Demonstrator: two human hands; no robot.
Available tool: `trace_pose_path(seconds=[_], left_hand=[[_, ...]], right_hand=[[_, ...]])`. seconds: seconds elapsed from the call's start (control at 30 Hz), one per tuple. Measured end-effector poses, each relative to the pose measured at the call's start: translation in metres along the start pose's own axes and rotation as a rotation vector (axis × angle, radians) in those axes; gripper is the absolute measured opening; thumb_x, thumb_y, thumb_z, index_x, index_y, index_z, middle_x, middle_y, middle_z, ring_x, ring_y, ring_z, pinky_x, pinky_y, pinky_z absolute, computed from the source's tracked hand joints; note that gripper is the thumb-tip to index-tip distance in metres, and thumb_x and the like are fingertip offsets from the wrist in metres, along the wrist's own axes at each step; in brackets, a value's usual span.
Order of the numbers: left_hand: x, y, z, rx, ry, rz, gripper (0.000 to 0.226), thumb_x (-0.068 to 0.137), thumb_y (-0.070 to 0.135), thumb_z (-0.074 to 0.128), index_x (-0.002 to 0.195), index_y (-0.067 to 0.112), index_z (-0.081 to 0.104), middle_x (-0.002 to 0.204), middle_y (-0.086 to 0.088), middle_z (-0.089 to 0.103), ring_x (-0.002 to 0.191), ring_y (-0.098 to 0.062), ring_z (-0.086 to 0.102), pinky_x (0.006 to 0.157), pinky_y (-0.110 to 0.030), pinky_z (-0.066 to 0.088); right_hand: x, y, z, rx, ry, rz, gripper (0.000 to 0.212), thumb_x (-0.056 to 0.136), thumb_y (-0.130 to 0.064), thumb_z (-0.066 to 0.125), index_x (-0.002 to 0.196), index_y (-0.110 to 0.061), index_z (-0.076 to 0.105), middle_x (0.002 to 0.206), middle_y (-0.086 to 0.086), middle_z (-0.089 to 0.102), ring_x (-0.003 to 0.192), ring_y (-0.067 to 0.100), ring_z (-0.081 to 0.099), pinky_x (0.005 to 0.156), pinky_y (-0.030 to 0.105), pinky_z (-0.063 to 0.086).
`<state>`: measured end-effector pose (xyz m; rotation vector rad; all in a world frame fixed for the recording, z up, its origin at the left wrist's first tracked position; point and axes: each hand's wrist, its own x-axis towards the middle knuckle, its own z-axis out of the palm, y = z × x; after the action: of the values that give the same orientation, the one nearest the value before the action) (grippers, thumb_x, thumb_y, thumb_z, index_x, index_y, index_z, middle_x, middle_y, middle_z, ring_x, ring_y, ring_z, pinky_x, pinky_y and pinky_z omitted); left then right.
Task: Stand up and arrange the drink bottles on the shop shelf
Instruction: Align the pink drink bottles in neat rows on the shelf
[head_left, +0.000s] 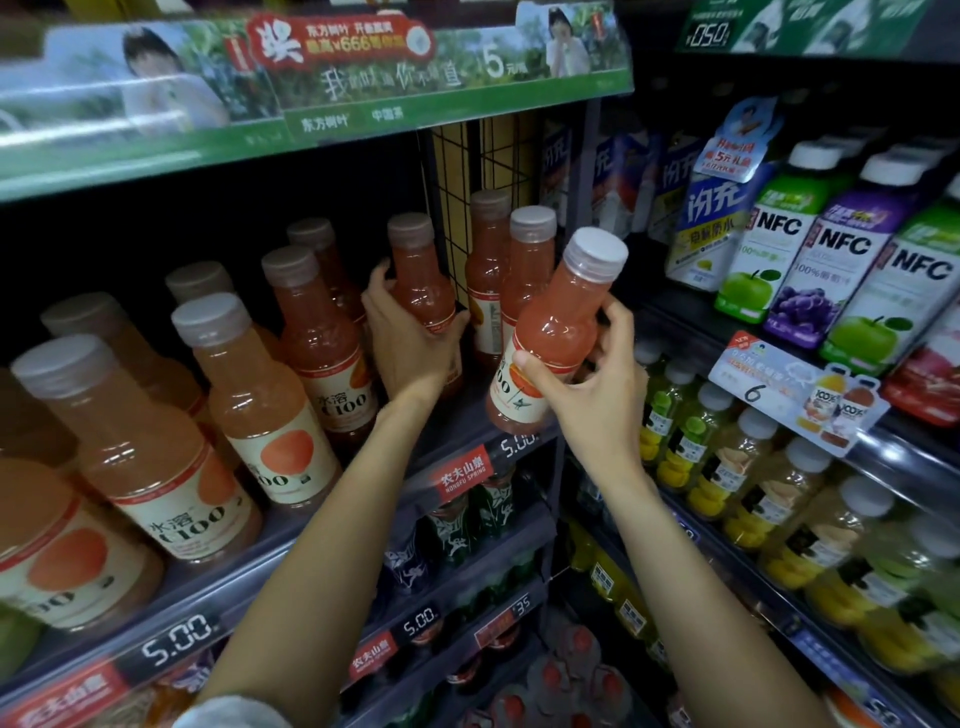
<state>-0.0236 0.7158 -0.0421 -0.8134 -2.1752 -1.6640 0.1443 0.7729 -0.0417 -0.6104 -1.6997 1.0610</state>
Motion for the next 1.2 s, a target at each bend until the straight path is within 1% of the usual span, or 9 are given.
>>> trace_pose_path(seconds=[0.13, 0.2, 0.33, 0.5, 0.77, 0.9, 1.03, 1.1, 1.2], left_hand=[[0.007, -0.019, -0.014, -0.214, -0.23, -0.028, 0.077, 0.077, 0.012, 0.078, 0.131, 0.018, 0.024, 0.125, -0.002, 0.05, 0.113, -0.013, 0.055, 0.103, -0.036, 0.043], [0.007, -0.019, -0.018, -0.214, -0.253, -0.038, 0.068, 0.081, 0.014, 0.075, 0.129, 0.022, 0.027, 0.125, 0.001, 0.047, 0.114, -0.01, 0.052, 0.104, -0.034, 0.042], [0.003, -0.003, -0.012, 0.008, -0.076, 0.027, 0.079, 0.071, 0.032, 0.083, 0.132, 0.01, 0.038, 0.133, -0.007, 0.037, 0.119, -0.012, 0.039, 0.098, -0.021, 0.033], [0.004, 0.005, -0.007, 0.318, 0.041, 0.077, 0.087, 0.06, 0.04, 0.087, 0.127, 0.005, 0.043, 0.128, -0.016, 0.043, 0.118, -0.03, 0.044, 0.096, -0.03, 0.035], [0.011, -0.006, -0.025, 0.127, -0.273, 0.1, 0.078, 0.083, 0.027, 0.073, 0.145, 0.016, 0.027, 0.141, -0.006, 0.047, 0.126, -0.022, 0.048, 0.106, -0.042, 0.039], [0.01, -0.012, -0.031, 0.038, -0.409, 0.109, 0.074, 0.093, 0.021, 0.06, 0.151, 0.015, 0.014, 0.151, -0.007, 0.034, 0.137, -0.019, 0.036, 0.114, -0.045, 0.03], [0.007, -0.004, -0.022, -0.004, -0.298, 0.043, 0.082, 0.088, 0.028, 0.067, 0.15, 0.012, 0.017, 0.151, -0.008, 0.025, 0.137, -0.02, 0.032, 0.113, -0.038, 0.029], [0.005, 0.001, -0.013, 0.011, -0.185, 0.006, 0.093, 0.077, 0.035, 0.078, 0.147, 0.011, 0.022, 0.147, -0.011, 0.03, 0.132, -0.022, 0.038, 0.105, -0.03, 0.033], [0.002, -0.004, -0.005, -0.025, -0.112, -0.027, 0.087, 0.072, 0.027, 0.083, 0.139, 0.012, 0.029, 0.137, -0.011, 0.044, 0.122, -0.023, 0.05, 0.097, -0.028, 0.04]], right_hand=[[0.0, 0.0, 0.004, -0.01, -0.002, 0.003, 0.071, 0.065, -0.046, 0.08, 0.123, -0.041, 0.039, 0.109, -0.015, 0.065, 0.099, 0.004, 0.064, 0.086, 0.041, 0.053], [0.0, 0.002, 0.004, -0.029, 0.005, 0.003, 0.071, 0.066, -0.046, 0.081, 0.123, -0.04, 0.039, 0.109, -0.015, 0.065, 0.098, 0.005, 0.064, 0.086, 0.041, 0.053], [-0.002, 0.005, 0.004, -0.045, 0.002, 0.002, 0.073, 0.066, -0.046, 0.08, 0.125, -0.037, 0.038, 0.112, -0.012, 0.065, 0.101, 0.006, 0.064, 0.087, 0.041, 0.053], [-0.001, 0.006, 0.001, -0.037, 0.007, 0.013, 0.073, 0.065, -0.048, 0.079, 0.125, -0.038, 0.038, 0.112, -0.013, 0.065, 0.1, 0.005, 0.064, 0.086, 0.042, 0.053], [0.001, 0.003, -0.001, -0.022, 0.013, 0.0, 0.073, 0.066, -0.047, 0.079, 0.126, -0.038, 0.039, 0.11, -0.014, 0.065, 0.099, 0.004, 0.064, 0.087, 0.041, 0.053], [0.001, 0.0, 0.003, -0.013, 0.005, -0.014, 0.074, 0.066, -0.048, 0.079, 0.126, -0.037, 0.038, 0.111, -0.012, 0.065, 0.1, 0.006, 0.064, 0.087, 0.042, 0.053], [0.002, -0.003, 0.007, -0.028, -0.001, -0.038, 0.072, 0.067, -0.044, 0.079, 0.125, -0.036, 0.038, 0.112, -0.012, 0.064, 0.1, 0.005, 0.064, 0.087, 0.041, 0.053], [0.002, -0.004, 0.009, -0.035, -0.001, -0.053, 0.07, 0.068, -0.042, 0.08, 0.124, -0.037, 0.039, 0.111, -0.011, 0.065, 0.099, 0.005, 0.064, 0.086, 0.04, 0.053], [0.004, -0.004, 0.012, -0.037, -0.01, -0.061, 0.072, 0.067, -0.042, 0.08, 0.125, -0.035, 0.039, 0.11, -0.01, 0.065, 0.099, 0.005, 0.064, 0.086, 0.04, 0.053]])
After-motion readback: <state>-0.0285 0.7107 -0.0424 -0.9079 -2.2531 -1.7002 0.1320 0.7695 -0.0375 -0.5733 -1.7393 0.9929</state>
